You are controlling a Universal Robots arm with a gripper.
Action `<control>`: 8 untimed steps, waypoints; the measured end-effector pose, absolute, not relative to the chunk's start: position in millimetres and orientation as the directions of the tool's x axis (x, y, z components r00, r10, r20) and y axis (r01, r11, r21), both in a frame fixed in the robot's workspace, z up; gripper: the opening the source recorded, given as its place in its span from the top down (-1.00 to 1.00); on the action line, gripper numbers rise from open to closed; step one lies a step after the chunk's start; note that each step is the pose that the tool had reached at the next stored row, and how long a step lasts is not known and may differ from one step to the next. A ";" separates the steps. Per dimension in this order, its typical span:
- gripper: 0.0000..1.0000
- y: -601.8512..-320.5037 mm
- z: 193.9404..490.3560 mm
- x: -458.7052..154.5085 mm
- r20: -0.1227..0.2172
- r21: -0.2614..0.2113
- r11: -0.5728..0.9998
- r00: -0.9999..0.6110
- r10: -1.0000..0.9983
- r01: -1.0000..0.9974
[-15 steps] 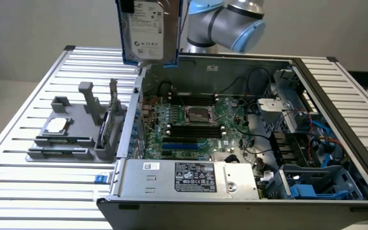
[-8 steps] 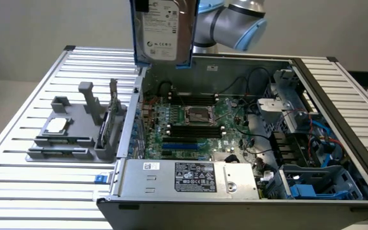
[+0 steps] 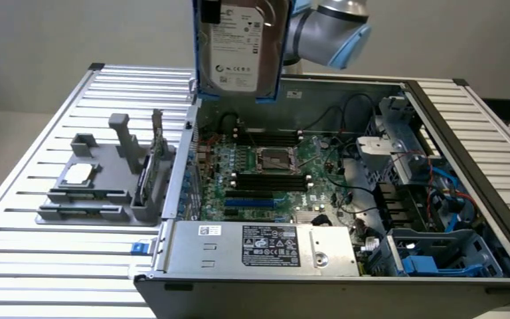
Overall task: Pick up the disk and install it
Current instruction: 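Pick up the disk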
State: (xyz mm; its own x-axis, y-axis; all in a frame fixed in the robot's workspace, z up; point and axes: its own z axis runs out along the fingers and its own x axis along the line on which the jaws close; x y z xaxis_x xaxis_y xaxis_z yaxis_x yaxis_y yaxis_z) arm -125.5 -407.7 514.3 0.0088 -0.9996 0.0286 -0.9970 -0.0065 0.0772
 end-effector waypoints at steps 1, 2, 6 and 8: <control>0.35 -410.0 514.4 -121.9 0.029 0.078 -0.007 0.009 -1.000 -0.997; 0.35 -412.3 514.4 -118.1 0.029 0.078 -0.007 0.009 -1.000 -0.997; 0.35 -421.5 514.7 -102.9 0.029 0.080 -0.007 0.009 -1.000 -0.997; 0.35 -426.4 514.8 -95.0 0.029 0.081 -0.007 0.009 -1.000 -0.997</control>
State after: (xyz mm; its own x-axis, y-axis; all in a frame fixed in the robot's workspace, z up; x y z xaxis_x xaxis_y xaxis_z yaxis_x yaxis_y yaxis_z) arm -95.0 -426.4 514.8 0.0090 -0.9996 0.0286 -0.9967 -0.0067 0.0811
